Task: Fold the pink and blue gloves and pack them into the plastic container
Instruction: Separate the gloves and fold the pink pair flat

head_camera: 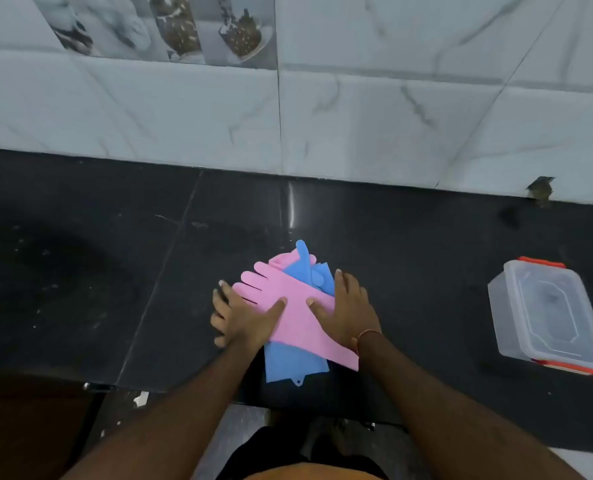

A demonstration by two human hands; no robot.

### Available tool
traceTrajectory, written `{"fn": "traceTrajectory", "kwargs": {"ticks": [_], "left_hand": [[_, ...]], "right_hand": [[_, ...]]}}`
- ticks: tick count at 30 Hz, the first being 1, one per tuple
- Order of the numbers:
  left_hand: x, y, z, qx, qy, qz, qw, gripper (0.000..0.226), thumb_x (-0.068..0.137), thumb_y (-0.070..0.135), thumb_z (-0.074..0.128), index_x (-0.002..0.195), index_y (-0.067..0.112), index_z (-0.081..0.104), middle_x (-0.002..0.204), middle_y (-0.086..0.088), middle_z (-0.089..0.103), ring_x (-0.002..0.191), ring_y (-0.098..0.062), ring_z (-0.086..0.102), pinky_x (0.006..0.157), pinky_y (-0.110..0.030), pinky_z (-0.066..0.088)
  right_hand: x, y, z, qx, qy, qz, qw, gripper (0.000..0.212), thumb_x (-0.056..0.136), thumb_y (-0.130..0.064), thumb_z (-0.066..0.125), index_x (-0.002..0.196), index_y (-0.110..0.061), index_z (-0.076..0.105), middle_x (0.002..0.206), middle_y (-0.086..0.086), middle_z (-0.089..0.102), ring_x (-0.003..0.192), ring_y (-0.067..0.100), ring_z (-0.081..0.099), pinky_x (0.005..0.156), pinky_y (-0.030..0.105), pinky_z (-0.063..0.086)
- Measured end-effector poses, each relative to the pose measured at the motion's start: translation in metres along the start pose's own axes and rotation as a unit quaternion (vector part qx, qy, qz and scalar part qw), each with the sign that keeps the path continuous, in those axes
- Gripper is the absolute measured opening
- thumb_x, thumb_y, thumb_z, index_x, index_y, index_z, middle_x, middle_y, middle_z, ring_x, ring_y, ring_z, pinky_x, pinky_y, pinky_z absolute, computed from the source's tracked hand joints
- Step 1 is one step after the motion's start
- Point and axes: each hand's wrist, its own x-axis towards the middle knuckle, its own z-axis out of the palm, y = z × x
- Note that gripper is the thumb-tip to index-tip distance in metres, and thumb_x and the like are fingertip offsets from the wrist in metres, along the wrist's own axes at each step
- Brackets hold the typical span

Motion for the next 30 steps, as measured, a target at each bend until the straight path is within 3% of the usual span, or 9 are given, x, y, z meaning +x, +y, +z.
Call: {"fn": "traceTrajectory", "kwargs": {"ticks": [2, 6, 10, 14, 17, 21, 24, 27, 30], "left_hand": [[0.003, 0.002, 0.0, -0.084, -0.018, -0.056, 0.995, 0.147, 0.067, 0.072, 0.089, 0.173, 0.025, -0.001, 0.178, -0.005, 0.01, 0.157, -0.039, 0.031, 0.115, -0.064, 0.044], [0.015, 0.003, 0.006, -0.168, -0.086, -0.011, 0.982, 0.128, 0.074, 0.046, 0.098, 0.171, 0.019, 0.019, 0.168, -0.016, 0.029, 0.145, -0.037, 0.052, 0.111, -0.043, 0.051], [0.033, -0.003, 0.0, -0.182, -0.116, 0.063, 0.974, 0.076, 0.086, 0.034, 0.09, 0.15, 0.019, 0.052, 0.142, -0.002, 0.066, 0.126, -0.025, 0.066, 0.094, -0.032, 0.05], [0.059, -0.015, -0.023, -0.181, -0.111, 0.092, 0.973, 0.052, 0.091, 0.028, 0.086, 0.137, 0.019, 0.065, 0.119, 0.008, 0.07, 0.107, -0.016, 0.065, 0.087, -0.028, 0.05], [0.082, -0.029, -0.044, -0.155, -0.107, 0.1, 0.977, 0.04, 0.091, 0.029, 0.086, 0.125, 0.025, 0.066, 0.109, 0.015, 0.066, 0.102, -0.015, 0.065, 0.074, -0.023, 0.048], [0.109, -0.05, -0.067, -0.141, -0.085, 0.088, 0.982, 0.043, 0.092, 0.031, 0.086, 0.13, 0.022, 0.068, 0.11, 0.011, 0.066, 0.102, -0.017, 0.065, 0.082, -0.028, 0.05], [0.119, -0.065, -0.08, -0.125, -0.075, 0.074, 0.986, 0.05, 0.091, 0.04, 0.086, 0.133, 0.022, 0.066, 0.114, 0.01, 0.066, 0.104, -0.017, 0.065, 0.084, -0.031, 0.052], [0.119, -0.07, -0.092, -0.111, -0.053, 0.086, 0.989, 0.057, 0.085, 0.046, 0.089, 0.132, 0.027, 0.064, 0.118, 0.011, 0.066, 0.103, -0.013, 0.063, 0.083, -0.029, 0.053], [0.11, -0.062, -0.101, -0.149, -0.01, 0.12, 0.981, 0.062, 0.081, 0.034, 0.093, 0.135, 0.035, 0.061, 0.115, 0.024, 0.061, 0.106, -0.012, 0.064, 0.081, -0.024, 0.052]], "right_hand": [[0.008, -0.005, -0.002, 0.031, -0.046, 0.028, 0.998, 0.111, 0.084, -0.087, 0.047, 0.168, -0.023, 0.01, 0.171, 0.005, 0.027, 0.154, 0.034, 0.031, 0.119, 0.054, 0.04], [0.022, -0.008, -0.002, 0.048, -0.104, 0.056, 0.992, 0.125, 0.076, -0.082, 0.069, 0.168, -0.026, 0.006, 0.169, 0.007, 0.028, 0.152, 0.034, 0.036, 0.119, 0.053, 0.041], [0.029, -0.02, 0.006, 0.111, -0.111, 0.051, 0.986, 0.106, 0.077, -0.07, 0.08, 0.161, -0.029, 0.029, 0.156, 0.002, 0.049, 0.135, 0.025, 0.054, 0.11, 0.045, 0.051], [0.029, -0.049, 0.024, 0.154, -0.098, 0.046, 0.982, 0.09, 0.078, -0.066, 0.081, 0.151, -0.03, 0.04, 0.143, 0.0, 0.057, 0.115, 0.015, 0.057, 0.099, 0.037, 0.054], [0.029, -0.078, 0.034, 0.176, -0.095, 0.055, 0.978, 0.092, 0.081, -0.063, 0.081, 0.153, -0.028, 0.036, 0.145, -0.001, 0.054, 0.125, 0.019, 0.059, 0.1, 0.036, 0.054], [0.03, -0.119, 0.046, 0.231, -0.105, 0.019, 0.967, 0.078, 0.088, -0.048, 0.082, 0.151, -0.026, 0.042, 0.144, -0.002, 0.058, 0.13, 0.022, 0.06, 0.108, 0.041, 0.054], [0.03, -0.143, 0.054, 0.243, -0.106, 0.016, 0.964, 0.08, 0.09, -0.045, 0.081, 0.155, -0.025, 0.039, 0.149, -0.001, 0.056, 0.131, 0.021, 0.059, 0.112, 0.042, 0.053], [0.032, -0.146, 0.053, 0.229, -0.113, 0.028, 0.966, 0.091, 0.089, -0.051, 0.08, 0.161, -0.024, 0.03, 0.157, 0.0, 0.049, 0.138, 0.024, 0.055, 0.115, 0.045, 0.051], [0.03, -0.136, 0.042, 0.178, -0.13, 0.025, 0.975, 0.105, 0.086, -0.064, 0.075, 0.164, -0.025, 0.018, 0.162, 0.0, 0.043, 0.139, 0.024, 0.054, 0.113, 0.044, 0.053]]}}
